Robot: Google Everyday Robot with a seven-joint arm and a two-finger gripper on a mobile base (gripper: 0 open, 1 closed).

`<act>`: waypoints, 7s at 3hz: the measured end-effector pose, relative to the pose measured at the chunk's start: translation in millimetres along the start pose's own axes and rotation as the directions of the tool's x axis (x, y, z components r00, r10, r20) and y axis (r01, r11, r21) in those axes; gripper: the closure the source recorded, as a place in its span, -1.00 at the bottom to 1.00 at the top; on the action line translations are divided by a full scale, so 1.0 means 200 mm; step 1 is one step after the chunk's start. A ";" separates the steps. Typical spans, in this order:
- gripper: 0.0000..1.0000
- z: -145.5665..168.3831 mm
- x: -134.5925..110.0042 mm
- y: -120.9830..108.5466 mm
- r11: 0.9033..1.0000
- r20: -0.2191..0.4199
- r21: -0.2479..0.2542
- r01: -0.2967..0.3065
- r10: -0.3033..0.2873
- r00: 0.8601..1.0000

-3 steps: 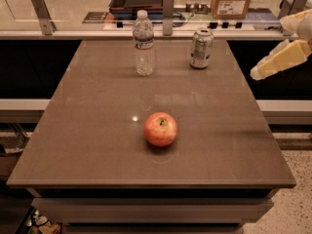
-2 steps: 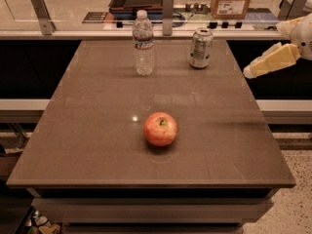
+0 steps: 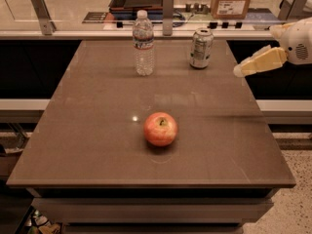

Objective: Pick 7up can

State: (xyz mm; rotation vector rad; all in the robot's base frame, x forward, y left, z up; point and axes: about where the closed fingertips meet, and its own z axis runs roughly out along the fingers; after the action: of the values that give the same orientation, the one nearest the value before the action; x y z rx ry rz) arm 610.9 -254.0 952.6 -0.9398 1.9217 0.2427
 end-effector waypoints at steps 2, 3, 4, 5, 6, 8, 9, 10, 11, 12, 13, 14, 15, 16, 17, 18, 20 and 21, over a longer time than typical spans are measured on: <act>-1.00 0.25 -0.02 0.02 0.999 0.047 -0.047 -0.015 0.017 0.999; -1.00 0.36 -0.05 0.01 0.998 0.096 -0.060 -0.013 0.019 0.995; -1.00 0.44 -0.09 -0.03 0.998 0.153 -0.060 -0.014 0.023 0.988; -1.00 0.55 -0.13 -0.09 0.998 0.237 -0.061 -0.023 0.037 0.971; -1.00 0.65 -0.15 -0.15 0.997 0.314 -0.070 -0.042 0.061 0.947; -1.00 0.80 -0.12 -0.25 0.993 0.371 -0.088 -0.075 0.103 0.923; -1.00 0.86 -0.13 -0.28 0.992 0.383 -0.097 -0.079 0.111 0.917; -1.00 0.92 -0.16 -0.27 0.991 0.390 -0.118 -0.071 0.112 0.914; -0.62 0.96 -0.19 -0.24 0.989 0.399 -0.140 -0.055 0.108 0.911; -0.19 0.97 -0.19 -0.24 0.988 0.398 -0.143 -0.056 0.109 0.911; 0.27 0.98 -0.20 -0.22 0.988 0.399 -0.148 -0.054 0.109 0.911; 0.74 1.00 -0.21 -0.21 0.987 0.399 -0.153 -0.053 0.110 0.910; 1.00 1.01 -0.21 -0.20 0.986 0.399 -0.157 -0.051 0.111 0.910; 1.00 1.01 -0.21 -0.20 0.986 0.399 -0.157 -0.051 0.111 0.910; 1.00 0.96 -0.30 -0.21 0.990 0.405 -0.138 -0.027 0.081 0.911; 1.00 0.89 -0.39 -0.23 0.994 0.405 -0.106 0.002 0.041 0.914; 1.00 0.74 -0.59 -0.26 0.996 0.432 -0.031 0.080 -0.059 0.900; 1.00 0.68 -0.71 -0.25 0.991 0.445 0.001 0.138 -0.123 0.887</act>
Offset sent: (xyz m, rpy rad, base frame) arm 0.0526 0.0402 -0.0378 0.0993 -0.0165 0.0457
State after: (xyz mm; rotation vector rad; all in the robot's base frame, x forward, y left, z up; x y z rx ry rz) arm 773.2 -145.0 1007.8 -0.9364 1.4308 0.3748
